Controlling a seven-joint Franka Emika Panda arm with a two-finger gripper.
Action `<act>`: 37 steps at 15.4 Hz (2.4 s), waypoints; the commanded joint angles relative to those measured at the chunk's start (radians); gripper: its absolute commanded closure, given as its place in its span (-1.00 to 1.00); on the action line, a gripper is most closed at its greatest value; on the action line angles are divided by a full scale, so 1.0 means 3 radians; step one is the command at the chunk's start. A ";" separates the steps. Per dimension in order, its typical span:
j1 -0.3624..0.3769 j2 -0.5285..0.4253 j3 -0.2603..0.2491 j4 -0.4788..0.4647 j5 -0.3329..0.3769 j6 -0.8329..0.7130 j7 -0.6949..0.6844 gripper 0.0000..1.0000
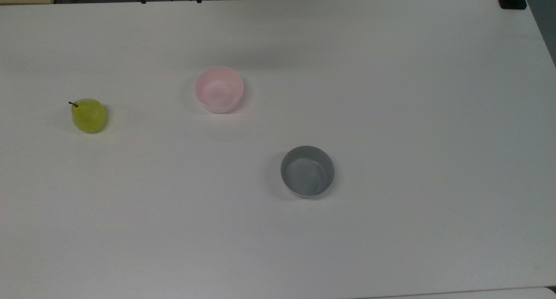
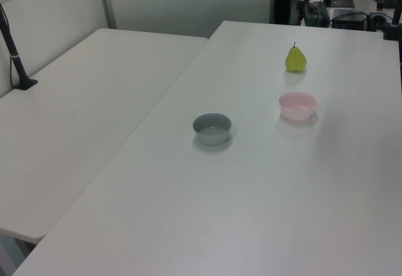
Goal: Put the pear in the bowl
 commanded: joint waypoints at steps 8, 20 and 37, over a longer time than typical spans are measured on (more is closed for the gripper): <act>-0.0028 -0.0047 0.0042 -0.0075 0.0051 0.0066 -0.0057 -1.00; -0.0457 0.0101 0.0221 -0.0054 -0.0164 0.0097 -0.1169 -1.00; -0.1173 0.0837 0.0175 -0.0008 -0.0343 0.0726 -0.1729 -1.00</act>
